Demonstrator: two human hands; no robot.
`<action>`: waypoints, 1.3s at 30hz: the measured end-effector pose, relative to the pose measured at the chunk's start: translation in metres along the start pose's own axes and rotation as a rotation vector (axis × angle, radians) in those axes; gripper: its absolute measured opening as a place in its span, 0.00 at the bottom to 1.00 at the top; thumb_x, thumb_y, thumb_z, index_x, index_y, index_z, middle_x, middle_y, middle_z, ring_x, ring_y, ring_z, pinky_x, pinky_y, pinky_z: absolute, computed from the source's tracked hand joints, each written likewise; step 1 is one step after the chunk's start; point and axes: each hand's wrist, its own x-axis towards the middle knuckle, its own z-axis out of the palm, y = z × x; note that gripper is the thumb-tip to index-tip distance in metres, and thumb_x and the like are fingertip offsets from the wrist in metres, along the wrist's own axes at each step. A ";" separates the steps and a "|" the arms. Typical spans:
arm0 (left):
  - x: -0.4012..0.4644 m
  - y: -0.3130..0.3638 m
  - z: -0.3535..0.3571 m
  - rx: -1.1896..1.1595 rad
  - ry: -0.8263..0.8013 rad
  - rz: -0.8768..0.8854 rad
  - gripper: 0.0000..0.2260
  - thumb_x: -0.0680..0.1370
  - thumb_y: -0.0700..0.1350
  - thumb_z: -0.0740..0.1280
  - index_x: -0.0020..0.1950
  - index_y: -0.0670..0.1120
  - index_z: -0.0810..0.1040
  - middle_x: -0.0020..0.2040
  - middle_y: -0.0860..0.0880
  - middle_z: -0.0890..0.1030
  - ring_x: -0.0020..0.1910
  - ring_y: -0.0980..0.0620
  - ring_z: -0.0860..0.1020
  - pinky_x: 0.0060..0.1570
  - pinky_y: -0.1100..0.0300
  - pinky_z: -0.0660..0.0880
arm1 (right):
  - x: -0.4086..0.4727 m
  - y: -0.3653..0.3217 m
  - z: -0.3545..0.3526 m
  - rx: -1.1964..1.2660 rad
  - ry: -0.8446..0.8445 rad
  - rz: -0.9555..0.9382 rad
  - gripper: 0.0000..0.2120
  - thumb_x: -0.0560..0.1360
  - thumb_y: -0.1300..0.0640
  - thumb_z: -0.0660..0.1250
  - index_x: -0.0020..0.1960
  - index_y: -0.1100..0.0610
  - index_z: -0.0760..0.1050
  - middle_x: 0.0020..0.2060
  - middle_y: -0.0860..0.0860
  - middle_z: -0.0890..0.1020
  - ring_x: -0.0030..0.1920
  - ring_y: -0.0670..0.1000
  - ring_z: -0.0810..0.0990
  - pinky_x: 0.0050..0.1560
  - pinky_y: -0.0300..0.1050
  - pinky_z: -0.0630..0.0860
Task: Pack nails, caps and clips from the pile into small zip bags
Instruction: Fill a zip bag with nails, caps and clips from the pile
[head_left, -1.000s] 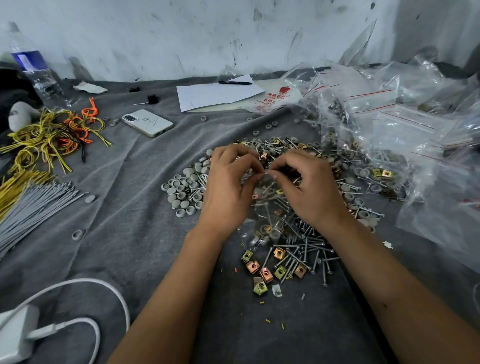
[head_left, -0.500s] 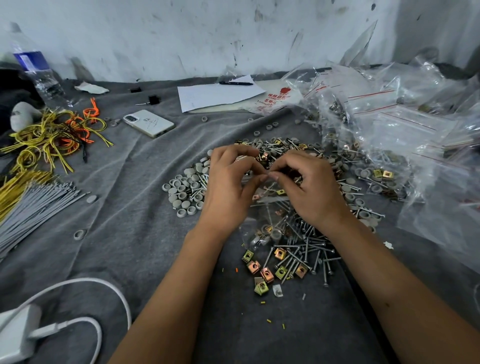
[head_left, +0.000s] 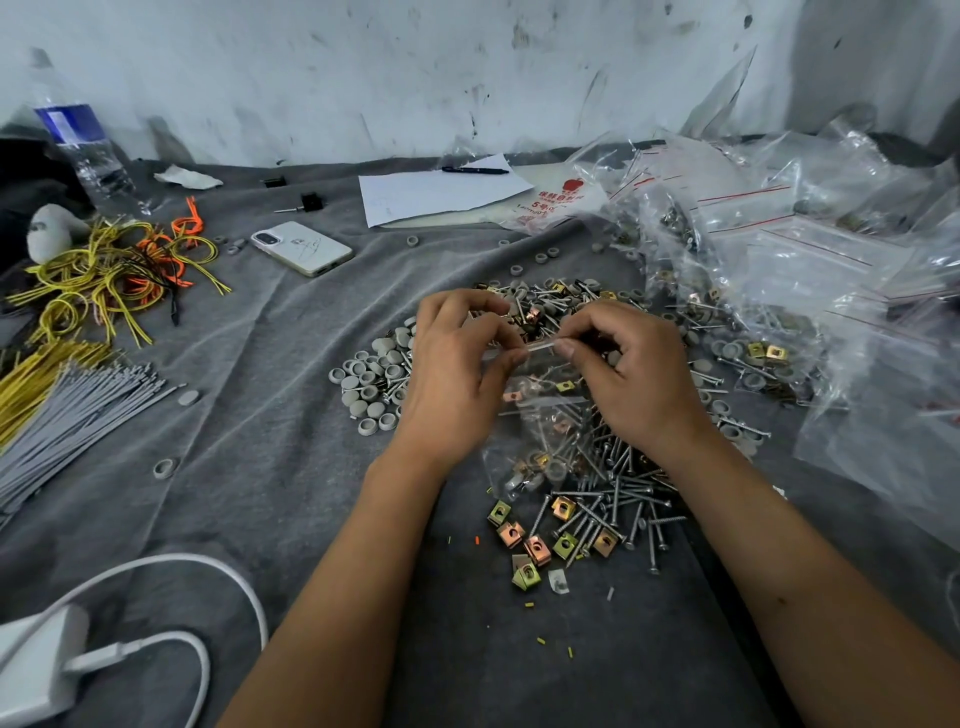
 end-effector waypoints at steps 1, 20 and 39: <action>0.000 -0.001 -0.001 0.001 -0.001 -0.009 0.01 0.78 0.42 0.74 0.47 0.45 0.84 0.61 0.50 0.80 0.64 0.49 0.69 0.64 0.71 0.58 | 0.000 0.001 -0.001 0.008 0.010 0.010 0.02 0.76 0.65 0.74 0.48 0.62 0.82 0.43 0.51 0.84 0.44 0.50 0.82 0.47 0.51 0.80; 0.002 0.004 -0.006 -0.182 0.028 -0.160 0.05 0.76 0.40 0.77 0.44 0.48 0.83 0.57 0.52 0.83 0.60 0.51 0.78 0.66 0.53 0.71 | 0.002 0.007 -0.006 -0.023 -0.021 -0.015 0.05 0.74 0.63 0.75 0.50 0.59 0.84 0.45 0.50 0.84 0.48 0.49 0.79 0.52 0.45 0.77; 0.001 0.000 -0.007 -0.253 -0.007 -0.152 0.03 0.74 0.40 0.78 0.43 0.44 0.86 0.57 0.53 0.84 0.61 0.55 0.79 0.65 0.44 0.73 | 0.002 0.011 -0.001 -0.143 -0.039 -0.065 0.05 0.74 0.59 0.76 0.49 0.56 0.84 0.46 0.47 0.83 0.51 0.49 0.74 0.50 0.45 0.68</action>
